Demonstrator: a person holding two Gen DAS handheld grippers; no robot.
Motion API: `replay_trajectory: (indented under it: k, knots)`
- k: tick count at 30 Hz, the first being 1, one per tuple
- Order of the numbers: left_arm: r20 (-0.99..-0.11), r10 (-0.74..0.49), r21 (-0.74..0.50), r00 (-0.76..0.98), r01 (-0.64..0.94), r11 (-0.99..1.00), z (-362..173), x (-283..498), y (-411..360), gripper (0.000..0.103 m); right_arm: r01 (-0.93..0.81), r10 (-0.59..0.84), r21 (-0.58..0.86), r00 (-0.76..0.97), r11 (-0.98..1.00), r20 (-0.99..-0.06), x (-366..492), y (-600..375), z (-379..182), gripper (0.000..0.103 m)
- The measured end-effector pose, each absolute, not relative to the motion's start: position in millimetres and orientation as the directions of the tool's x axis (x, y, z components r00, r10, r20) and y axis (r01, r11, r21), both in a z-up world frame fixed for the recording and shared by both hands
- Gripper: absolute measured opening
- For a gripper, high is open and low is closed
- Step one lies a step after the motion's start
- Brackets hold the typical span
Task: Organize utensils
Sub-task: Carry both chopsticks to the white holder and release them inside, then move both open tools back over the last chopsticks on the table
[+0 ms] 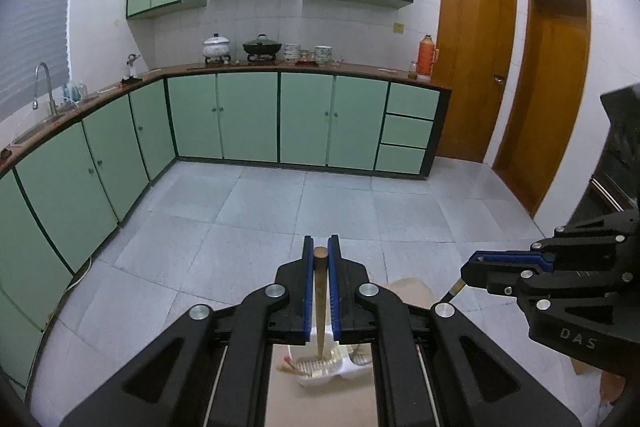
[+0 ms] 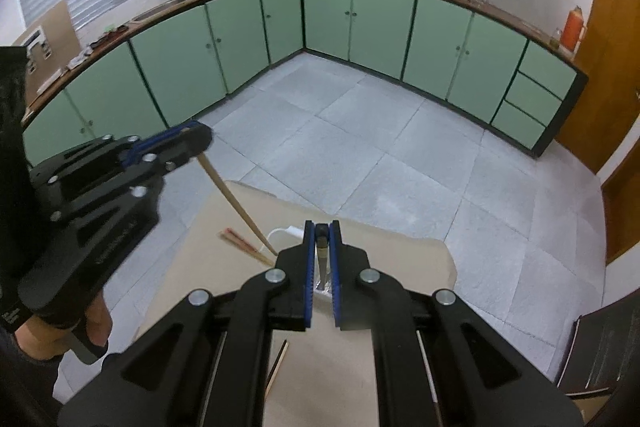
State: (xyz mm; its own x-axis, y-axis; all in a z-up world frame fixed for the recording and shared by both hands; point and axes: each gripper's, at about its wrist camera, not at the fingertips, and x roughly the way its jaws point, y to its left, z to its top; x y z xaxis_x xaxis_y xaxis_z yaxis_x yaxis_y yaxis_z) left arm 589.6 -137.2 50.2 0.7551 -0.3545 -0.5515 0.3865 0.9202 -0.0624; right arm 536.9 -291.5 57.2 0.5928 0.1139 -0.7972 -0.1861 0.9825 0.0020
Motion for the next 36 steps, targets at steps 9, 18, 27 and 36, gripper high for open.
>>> replay_trajectory:
  k: [9, 18, 27, 36]
  knots:
    - [-0.649, -0.307, -0.070, 0.696, 0.348, 0.935, -30.9, 623.3, -134.1, 0.007, -0.136, 0.102, 0.037, 0.511, 0.990, -0.854, 564.2, -317.2, -26.5, 0.010]
    - [-0.623, -0.311, -0.055, 0.718, 0.356, 0.933, -22.0, 591.4, -107.4, 0.027, -0.124, 0.160, 0.107, 0.598, 0.987, -0.786, 524.7, -346.2, -9.6, 0.019]
    - [-0.560, -0.302, -0.051, 0.772, 0.331, 0.942, -26.8, 487.7, -47.8, 0.063, -0.134, 0.168, 0.101, 0.760, 0.986, -0.627, 367.5, -358.7, -39.9, 0.035]
    - [-0.594, -0.233, -0.083, 0.770, 0.229, 0.970, -140.4, 367.2, 7.7, 0.076, -0.103, 0.189, 0.164, 0.684, 0.981, -0.705, 221.0, -302.4, -238.8, 0.039]
